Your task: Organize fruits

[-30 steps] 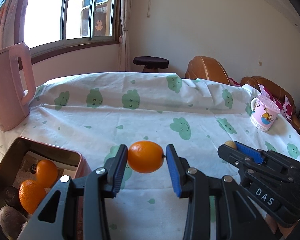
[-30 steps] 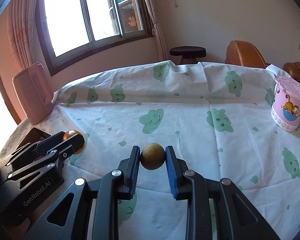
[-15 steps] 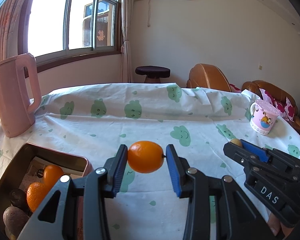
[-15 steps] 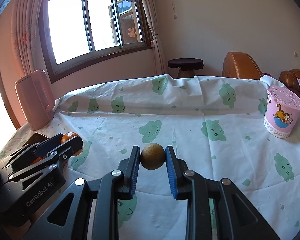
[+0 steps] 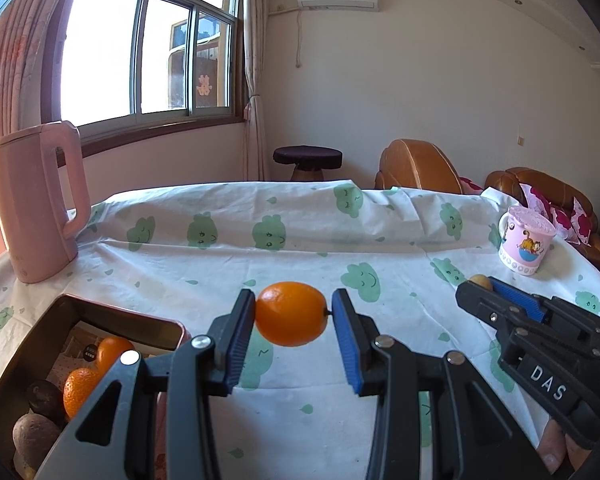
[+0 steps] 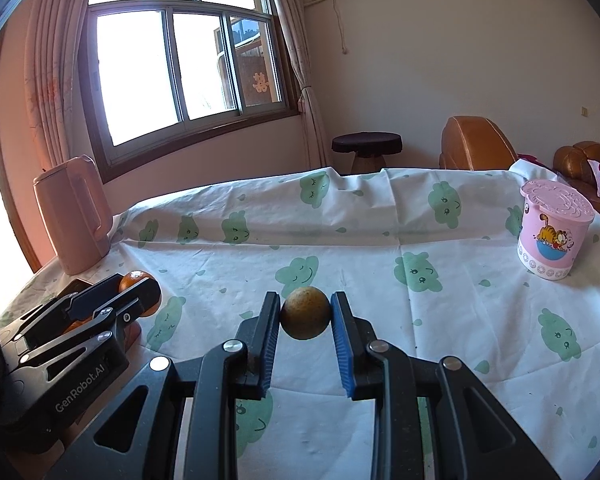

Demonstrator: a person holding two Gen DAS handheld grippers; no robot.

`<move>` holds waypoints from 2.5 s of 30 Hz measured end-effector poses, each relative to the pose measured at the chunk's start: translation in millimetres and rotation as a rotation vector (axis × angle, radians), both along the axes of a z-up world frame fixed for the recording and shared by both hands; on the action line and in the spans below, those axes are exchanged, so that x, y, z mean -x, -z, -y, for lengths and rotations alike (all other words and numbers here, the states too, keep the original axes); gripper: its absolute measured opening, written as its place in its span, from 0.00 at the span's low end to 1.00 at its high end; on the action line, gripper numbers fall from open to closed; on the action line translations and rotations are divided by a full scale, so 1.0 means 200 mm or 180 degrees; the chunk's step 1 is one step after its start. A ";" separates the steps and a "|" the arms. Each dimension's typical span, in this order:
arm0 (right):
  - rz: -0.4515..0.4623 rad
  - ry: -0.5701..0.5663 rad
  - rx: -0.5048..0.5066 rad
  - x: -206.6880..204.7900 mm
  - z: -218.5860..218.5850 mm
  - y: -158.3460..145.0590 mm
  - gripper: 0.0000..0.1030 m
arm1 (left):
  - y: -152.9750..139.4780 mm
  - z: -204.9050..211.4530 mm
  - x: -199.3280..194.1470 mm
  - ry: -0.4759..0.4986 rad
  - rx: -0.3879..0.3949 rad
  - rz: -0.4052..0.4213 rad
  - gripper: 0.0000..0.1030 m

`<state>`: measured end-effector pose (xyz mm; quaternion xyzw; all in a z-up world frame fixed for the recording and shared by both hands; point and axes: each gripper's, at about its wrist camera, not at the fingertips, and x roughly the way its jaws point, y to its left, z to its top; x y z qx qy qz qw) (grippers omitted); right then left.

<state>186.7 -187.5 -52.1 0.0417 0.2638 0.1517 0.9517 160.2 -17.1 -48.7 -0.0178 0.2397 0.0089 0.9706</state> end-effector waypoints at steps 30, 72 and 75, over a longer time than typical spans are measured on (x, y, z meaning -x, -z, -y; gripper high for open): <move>0.0267 0.0031 -0.0134 0.09 0.05 -0.04 0.27 | 0.05 -0.05 -0.04 0.0308 0.0291 -0.0294 0.48; 0.0490 0.0012 0.0028 0.16 0.01 -0.06 0.27 | 0.02 0.01 0.01 0.0148 -0.0056 -0.0188 0.39; 0.0541 0.0008 0.0064 0.17 0.00 -0.07 0.27 | 0.01 0.01 0.03 0.0128 -0.0066 -0.0111 0.38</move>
